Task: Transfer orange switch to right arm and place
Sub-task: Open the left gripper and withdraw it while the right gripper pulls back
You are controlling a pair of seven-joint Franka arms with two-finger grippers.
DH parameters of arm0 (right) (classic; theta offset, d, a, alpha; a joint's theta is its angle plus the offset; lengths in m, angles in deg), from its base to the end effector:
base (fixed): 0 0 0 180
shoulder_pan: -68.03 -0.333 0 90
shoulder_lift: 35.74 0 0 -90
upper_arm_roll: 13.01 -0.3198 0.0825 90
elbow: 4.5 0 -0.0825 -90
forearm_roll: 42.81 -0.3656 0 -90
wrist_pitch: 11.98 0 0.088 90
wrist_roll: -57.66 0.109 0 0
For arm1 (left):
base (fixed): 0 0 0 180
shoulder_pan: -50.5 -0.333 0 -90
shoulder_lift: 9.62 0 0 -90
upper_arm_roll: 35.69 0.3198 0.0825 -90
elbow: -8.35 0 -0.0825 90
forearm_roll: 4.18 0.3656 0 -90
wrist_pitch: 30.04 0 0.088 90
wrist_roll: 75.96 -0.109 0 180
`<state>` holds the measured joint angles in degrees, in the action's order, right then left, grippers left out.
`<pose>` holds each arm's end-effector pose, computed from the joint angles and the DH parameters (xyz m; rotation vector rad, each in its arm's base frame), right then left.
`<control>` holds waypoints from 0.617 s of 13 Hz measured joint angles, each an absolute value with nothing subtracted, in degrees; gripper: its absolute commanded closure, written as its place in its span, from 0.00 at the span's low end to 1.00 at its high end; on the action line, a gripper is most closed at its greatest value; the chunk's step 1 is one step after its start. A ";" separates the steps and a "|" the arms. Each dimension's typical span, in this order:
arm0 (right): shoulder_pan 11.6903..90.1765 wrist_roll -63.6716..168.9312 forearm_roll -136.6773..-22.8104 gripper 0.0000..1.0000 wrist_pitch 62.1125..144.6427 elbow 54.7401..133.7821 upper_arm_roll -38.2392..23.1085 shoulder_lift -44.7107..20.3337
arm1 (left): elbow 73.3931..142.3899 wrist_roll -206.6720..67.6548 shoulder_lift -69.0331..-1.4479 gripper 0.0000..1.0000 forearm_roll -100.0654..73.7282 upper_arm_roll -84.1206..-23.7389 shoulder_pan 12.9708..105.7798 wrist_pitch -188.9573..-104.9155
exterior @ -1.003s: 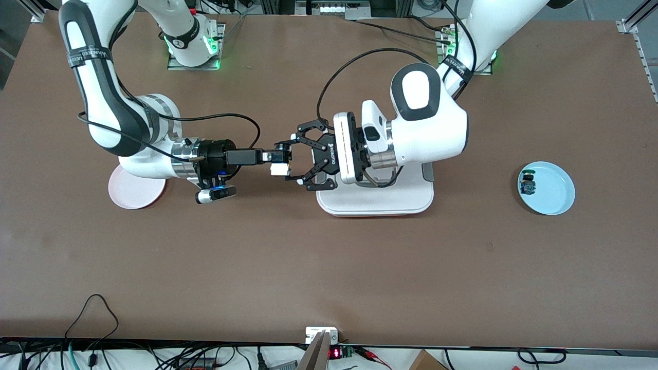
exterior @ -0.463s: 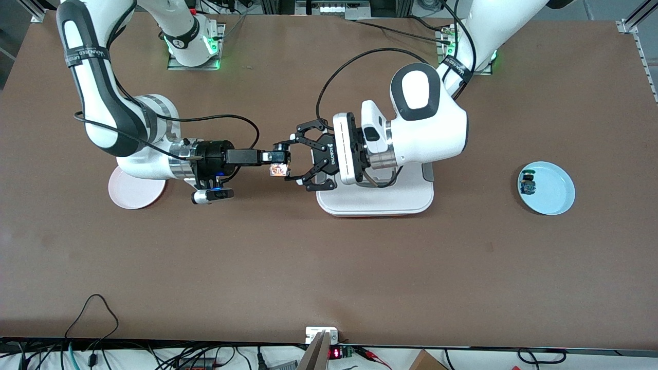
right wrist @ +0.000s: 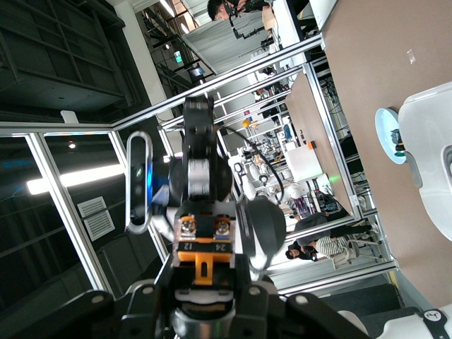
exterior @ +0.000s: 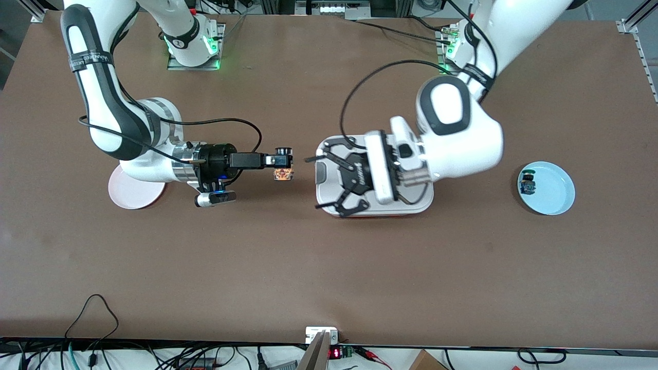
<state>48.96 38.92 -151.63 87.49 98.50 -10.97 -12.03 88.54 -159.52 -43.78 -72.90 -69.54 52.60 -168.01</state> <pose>0.5931 0.2768 0.4006 -1.4048 0.2803 0.2729 0.6462 -0.3456 0.4717 1.6572 -1.0282 0.9716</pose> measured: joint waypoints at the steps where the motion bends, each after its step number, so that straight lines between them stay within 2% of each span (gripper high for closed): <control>1: 48.96 38.92 -151.63 1.00 87.49 98.50 -10.97 -12.03 | 88.46 -162.17 -43.78 0.00 -72.90 -69.43 49.65 -165.25; 3: 49.14 38.92 -151.61 1.00 87.52 98.50 -10.92 -11.97 | 88.38 -168.54 -43.86 0.00 -72.90 -69.14 42.34 -158.64; 6: 50.78 38.92 -148.00 1.00 87.46 98.55 -10.65 -11.70 | 88.47 -172.19 -46.00 0.00 -72.90 -68.47 29.31 -142.84; 8: 53.08 38.92 -140.78 1.00 86.04 98.53 -10.53 -11.70 | 88.26 -172.97 -48.42 0.00 -72.85 -68.39 22.51 -139.97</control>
<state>53.08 38.92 -140.78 86.04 98.53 -10.53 -11.70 88.26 -172.97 -48.42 -72.85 -68.39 22.51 -139.97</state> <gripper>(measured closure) 0.661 0.000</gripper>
